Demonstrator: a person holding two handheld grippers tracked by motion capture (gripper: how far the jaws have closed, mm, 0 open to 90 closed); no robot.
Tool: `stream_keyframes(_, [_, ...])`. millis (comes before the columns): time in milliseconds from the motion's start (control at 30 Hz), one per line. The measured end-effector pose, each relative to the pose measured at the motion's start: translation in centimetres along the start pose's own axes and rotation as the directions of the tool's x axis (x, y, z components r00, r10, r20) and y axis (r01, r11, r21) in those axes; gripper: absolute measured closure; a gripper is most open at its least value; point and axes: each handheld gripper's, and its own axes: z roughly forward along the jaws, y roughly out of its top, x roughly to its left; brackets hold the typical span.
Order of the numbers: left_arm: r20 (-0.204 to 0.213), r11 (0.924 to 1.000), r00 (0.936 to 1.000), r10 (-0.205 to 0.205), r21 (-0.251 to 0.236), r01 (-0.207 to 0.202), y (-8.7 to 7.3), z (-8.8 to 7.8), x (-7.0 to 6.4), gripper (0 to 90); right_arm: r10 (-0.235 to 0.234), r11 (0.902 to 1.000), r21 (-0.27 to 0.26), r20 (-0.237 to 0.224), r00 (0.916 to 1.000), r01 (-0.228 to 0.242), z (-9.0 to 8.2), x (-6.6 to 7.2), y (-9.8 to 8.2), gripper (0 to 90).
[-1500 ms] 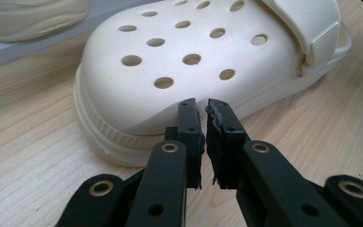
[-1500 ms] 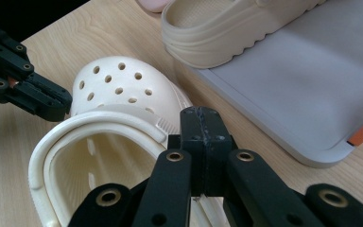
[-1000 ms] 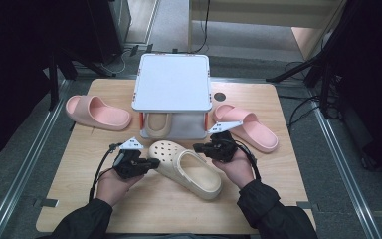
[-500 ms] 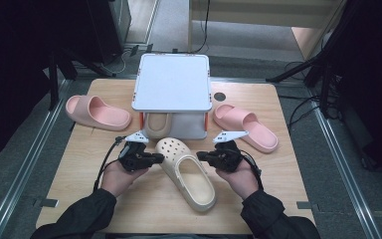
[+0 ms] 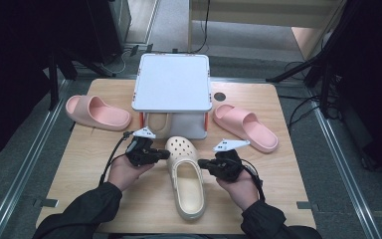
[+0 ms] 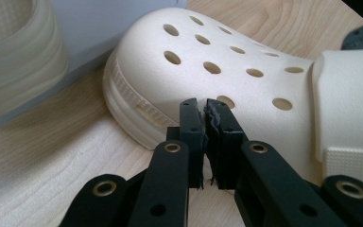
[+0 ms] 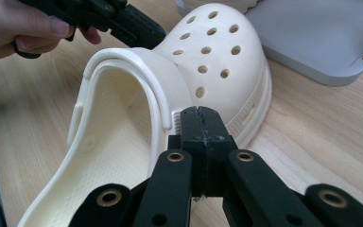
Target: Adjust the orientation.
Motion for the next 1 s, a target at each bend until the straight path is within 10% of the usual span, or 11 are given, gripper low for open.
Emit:
stream_keyframes(533, [0.021, 0.9998, 0.9998, -0.001, 0.02, 0.0, 1.2, 0.9, 0.3, 81.9, 0.048, 0.9988, -0.008, 0.036, 0.9982, -0.048, -0.3, 0.8, -0.9, 89.9])
stream_keyframes(1000, [0.085, 0.9993, 0.996, -0.029, -0.023, 0.031, 2.7, -3.4, 0.8, 75.5, 0.08, 0.9936, -0.086, 0.086, 0.993, -0.073, -2.8, 1.6, -0.7, 72.5])
